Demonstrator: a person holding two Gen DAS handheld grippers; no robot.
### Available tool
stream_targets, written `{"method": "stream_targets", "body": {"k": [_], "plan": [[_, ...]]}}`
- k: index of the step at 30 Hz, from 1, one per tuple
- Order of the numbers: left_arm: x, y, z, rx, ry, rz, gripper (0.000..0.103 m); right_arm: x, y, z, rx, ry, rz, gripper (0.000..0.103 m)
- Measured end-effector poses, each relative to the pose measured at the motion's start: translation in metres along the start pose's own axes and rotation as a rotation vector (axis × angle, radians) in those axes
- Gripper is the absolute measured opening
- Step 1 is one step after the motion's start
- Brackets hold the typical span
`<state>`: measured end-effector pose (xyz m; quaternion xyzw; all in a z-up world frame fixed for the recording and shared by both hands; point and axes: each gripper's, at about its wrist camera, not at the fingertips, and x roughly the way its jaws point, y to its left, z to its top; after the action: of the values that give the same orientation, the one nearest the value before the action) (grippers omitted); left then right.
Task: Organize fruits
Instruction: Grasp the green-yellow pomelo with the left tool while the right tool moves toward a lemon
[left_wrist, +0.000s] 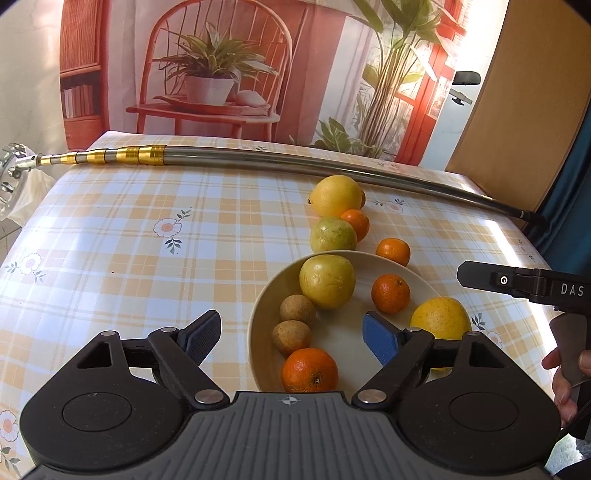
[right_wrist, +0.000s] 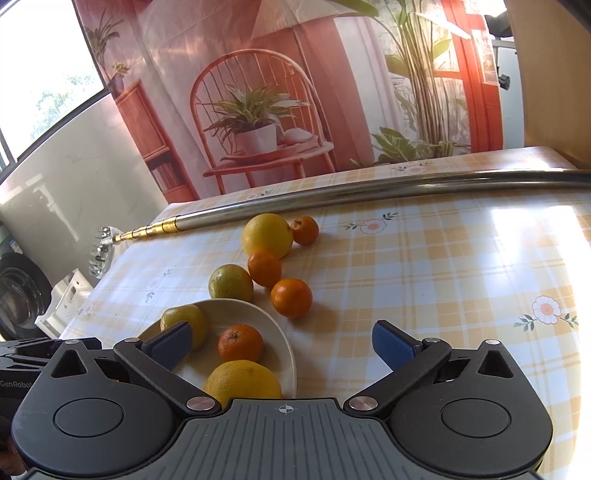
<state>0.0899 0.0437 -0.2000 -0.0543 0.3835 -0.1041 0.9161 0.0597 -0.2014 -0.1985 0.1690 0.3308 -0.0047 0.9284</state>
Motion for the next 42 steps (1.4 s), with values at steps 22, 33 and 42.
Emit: {"method": "stream_targets", "body": {"k": [22, 33, 42], "plan": [[-0.013, -0.003, 0.08, 0.07, -0.084, 0.091, 0.086, -0.026, -0.003, 0.073, -0.08, -0.171, -0.079, 0.103], [0.041, -0.03, 0.083, 0.187, 0.02, 0.009, 0.086, -0.002, -0.017, 0.069, -0.071, -0.112, -0.099, 0.103], [0.094, -0.044, 0.087, 0.231, 0.143, -0.044, 0.077, 0.01, -0.037, 0.063, -0.006, -0.088, -0.093, 0.103]]}}
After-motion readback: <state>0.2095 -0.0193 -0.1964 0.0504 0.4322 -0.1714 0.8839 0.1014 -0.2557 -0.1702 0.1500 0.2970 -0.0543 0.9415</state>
